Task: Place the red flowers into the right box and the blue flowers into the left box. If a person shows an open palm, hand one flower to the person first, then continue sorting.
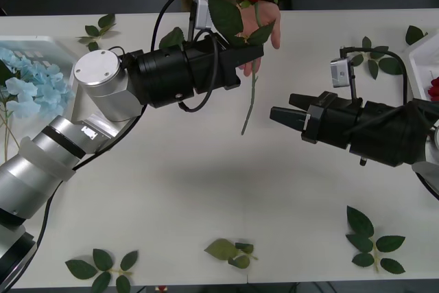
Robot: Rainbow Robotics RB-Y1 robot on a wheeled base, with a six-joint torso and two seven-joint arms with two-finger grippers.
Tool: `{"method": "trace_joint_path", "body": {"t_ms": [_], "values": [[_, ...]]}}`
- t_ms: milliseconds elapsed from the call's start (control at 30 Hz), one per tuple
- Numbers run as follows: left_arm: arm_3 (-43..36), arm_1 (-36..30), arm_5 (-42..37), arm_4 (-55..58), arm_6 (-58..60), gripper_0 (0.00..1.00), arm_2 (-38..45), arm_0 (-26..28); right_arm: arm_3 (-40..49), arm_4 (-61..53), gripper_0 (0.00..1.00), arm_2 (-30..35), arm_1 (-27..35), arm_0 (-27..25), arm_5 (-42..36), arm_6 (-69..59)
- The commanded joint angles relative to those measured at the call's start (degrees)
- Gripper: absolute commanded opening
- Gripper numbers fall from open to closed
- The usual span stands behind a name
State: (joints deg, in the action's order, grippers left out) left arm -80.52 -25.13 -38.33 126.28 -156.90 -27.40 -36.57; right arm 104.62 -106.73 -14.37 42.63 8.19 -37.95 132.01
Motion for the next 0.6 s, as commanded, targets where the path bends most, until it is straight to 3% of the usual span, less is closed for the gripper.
{"method": "trace_joint_path", "body": {"t_ms": [33,267,600], "values": [[-0.87,0.96,0.71,0.72,1.9,0.0,-1.16,-2.98,2.44,-0.58,0.9,-4.0,2.1,-0.11,4.47,2.28],[-0.87,0.96,0.71,0.81,1.9,0.0,-1.34,-2.89,2.0,1.44,0.91,-11.12,0.52,3.76,13.26,2.19],[-0.87,0.96,0.71,0.81,1.9,0.0,-1.34,-2.89,-2.13,1.35,0.91,-12.53,-5.81,8.68,13.78,1.76]]}}
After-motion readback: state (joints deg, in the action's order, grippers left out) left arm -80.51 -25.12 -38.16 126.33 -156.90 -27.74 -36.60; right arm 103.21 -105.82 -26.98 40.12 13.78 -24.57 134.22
